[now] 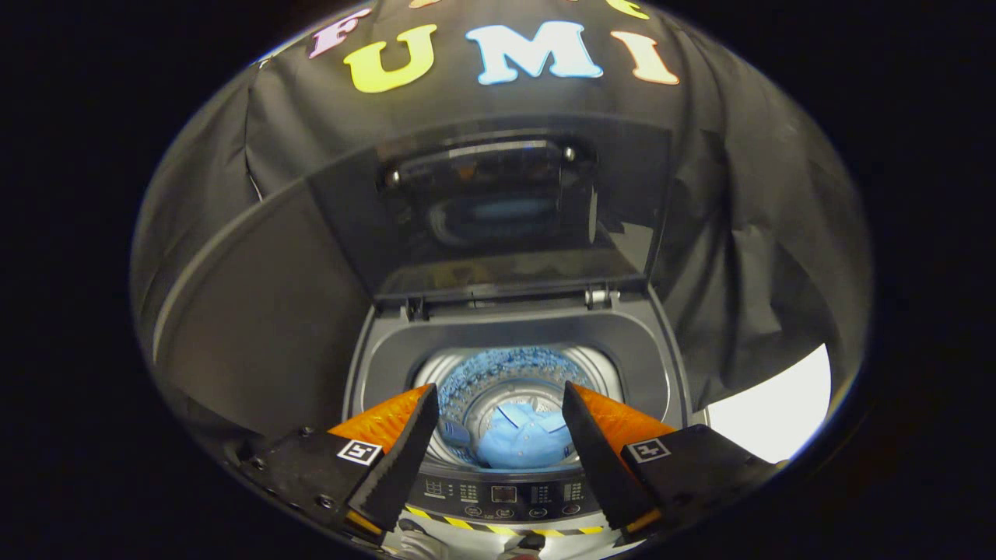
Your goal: Put the clothes into the washing machine and then close the washing machine lid.
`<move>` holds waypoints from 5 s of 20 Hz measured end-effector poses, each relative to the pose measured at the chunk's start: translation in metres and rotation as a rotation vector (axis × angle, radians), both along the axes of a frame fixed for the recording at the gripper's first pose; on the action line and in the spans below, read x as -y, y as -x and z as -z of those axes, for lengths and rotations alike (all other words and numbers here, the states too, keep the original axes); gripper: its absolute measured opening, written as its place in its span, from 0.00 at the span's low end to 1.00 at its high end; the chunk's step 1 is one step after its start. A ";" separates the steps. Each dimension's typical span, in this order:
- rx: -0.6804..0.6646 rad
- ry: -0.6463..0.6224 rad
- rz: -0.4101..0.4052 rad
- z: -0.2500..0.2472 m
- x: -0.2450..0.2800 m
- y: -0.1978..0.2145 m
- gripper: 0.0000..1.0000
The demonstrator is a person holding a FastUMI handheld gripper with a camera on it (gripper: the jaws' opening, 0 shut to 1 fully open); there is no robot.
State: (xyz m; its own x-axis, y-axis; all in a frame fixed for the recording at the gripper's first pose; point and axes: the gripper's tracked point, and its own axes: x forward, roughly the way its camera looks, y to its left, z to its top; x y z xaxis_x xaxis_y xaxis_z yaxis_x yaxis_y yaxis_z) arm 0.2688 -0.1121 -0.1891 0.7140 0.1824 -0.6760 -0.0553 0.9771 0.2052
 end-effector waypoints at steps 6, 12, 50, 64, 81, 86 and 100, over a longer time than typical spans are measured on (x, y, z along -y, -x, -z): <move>0.243 -0.001 -0.009 -0.079 0.011 -0.012 0.98; 0.365 0.042 -0.036 -0.146 0.018 -0.064 0.98; 0.327 0.074 -0.006 -0.115 -0.020 -0.165 0.99; 0.383 0.081 0.002 -0.108 -0.019 -0.120 0.99; 0.384 0.098 0.085 -0.007 -0.023 0.051 0.98; 0.412 0.080 0.101 -0.017 -0.037 0.119 0.98; 0.636 0.113 0.106 -0.128 -0.063 0.332 0.98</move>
